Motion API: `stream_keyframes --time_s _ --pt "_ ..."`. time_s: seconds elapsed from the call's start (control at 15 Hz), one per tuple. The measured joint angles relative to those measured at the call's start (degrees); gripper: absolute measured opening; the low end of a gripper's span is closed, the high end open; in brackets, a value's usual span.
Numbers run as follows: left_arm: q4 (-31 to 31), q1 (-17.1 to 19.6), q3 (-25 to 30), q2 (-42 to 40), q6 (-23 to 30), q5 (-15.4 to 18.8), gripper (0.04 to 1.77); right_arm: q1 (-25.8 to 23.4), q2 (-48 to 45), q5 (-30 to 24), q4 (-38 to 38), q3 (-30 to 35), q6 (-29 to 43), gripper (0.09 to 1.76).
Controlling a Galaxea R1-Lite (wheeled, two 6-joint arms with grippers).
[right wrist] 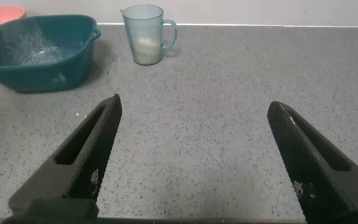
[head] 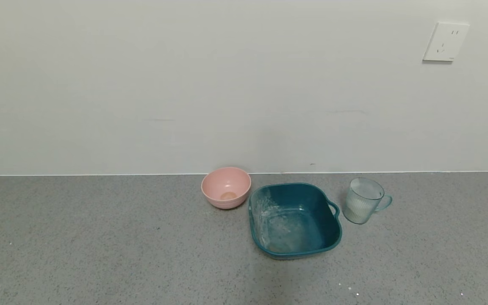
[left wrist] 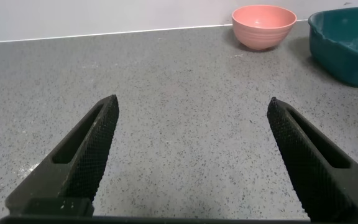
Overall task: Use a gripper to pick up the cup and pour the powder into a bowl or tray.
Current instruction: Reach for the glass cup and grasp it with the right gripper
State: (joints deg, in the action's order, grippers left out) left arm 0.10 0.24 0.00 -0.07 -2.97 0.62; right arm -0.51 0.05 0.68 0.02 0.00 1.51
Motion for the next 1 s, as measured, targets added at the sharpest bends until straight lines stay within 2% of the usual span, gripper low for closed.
stream_keyframes --time_s 0.33,0.53,1.0 --pt "0.0 0.0 0.0 0.0 0.0 0.0 1.72 0.33 0.37 0.13 0.49 -0.21 -0.15 1.71" --pt "0.0 0.0 0.0 0.0 0.0 0.0 1.72 0.33 1.79 0.28 1.55 -2.69 0.16 1.71" --pt "0.0 0.0 0.0 0.0 0.0 0.0 1.72 1.0 14.2 0.05 1.23 -9.07 0.44 1.71"
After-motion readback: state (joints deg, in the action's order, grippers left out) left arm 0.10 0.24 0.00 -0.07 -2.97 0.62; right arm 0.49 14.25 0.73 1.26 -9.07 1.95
